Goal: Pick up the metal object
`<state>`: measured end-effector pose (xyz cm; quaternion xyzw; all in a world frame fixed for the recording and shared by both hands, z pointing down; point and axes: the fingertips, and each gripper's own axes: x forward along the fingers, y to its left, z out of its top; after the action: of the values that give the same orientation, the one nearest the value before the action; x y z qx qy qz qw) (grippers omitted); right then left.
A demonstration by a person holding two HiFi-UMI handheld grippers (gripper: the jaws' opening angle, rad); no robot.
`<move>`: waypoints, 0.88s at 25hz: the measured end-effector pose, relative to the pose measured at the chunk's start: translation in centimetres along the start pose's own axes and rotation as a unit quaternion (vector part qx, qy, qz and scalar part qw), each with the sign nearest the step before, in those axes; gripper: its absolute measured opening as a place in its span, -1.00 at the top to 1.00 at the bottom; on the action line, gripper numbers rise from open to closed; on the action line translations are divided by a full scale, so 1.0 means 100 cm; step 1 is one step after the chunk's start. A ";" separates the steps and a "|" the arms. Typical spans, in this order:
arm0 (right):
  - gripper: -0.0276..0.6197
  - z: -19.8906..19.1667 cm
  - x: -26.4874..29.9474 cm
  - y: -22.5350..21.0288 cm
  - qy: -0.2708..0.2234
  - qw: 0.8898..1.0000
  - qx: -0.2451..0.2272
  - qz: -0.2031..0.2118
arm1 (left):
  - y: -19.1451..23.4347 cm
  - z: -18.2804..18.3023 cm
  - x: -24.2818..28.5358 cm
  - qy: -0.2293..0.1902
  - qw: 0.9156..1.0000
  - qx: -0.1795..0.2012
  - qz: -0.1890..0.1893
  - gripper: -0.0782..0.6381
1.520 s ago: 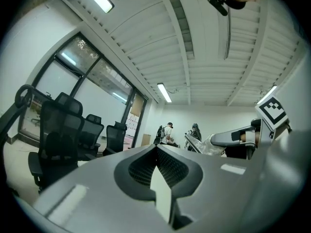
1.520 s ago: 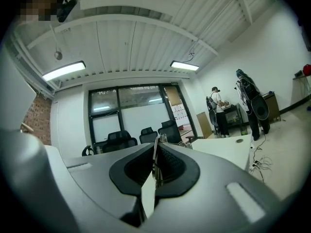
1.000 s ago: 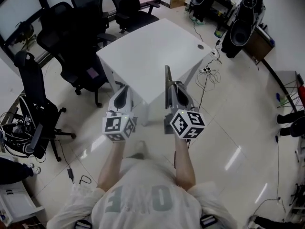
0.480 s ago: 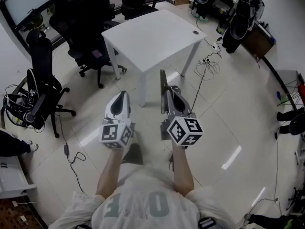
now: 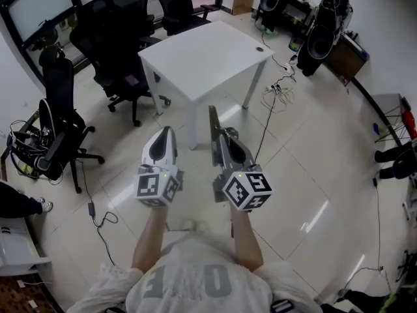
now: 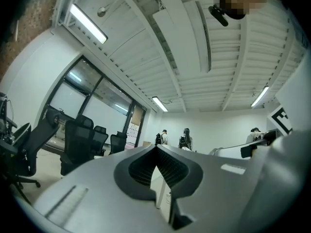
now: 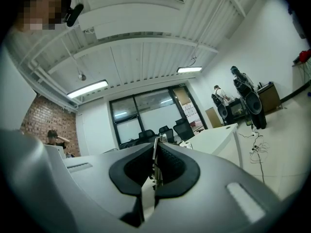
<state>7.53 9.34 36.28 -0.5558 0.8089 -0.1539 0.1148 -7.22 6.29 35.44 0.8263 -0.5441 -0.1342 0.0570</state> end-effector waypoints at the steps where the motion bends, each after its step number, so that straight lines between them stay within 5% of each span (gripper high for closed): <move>1: 0.84 0.001 0.000 0.001 -0.002 1.000 -0.001 0.000 | 0.000 0.002 0.001 -0.002 1.000 0.001 -0.001 0.78; 22: 0.84 -0.001 0.005 0.009 -0.007 1.000 0.001 -0.010 | 0.017 -0.003 -0.011 0.013 1.000 -0.005 -0.002 0.78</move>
<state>6.58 9.21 36.04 -0.5645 0.8025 -0.1518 0.1193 -9.02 6.62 36.33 0.8288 -0.5407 -0.1266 0.0680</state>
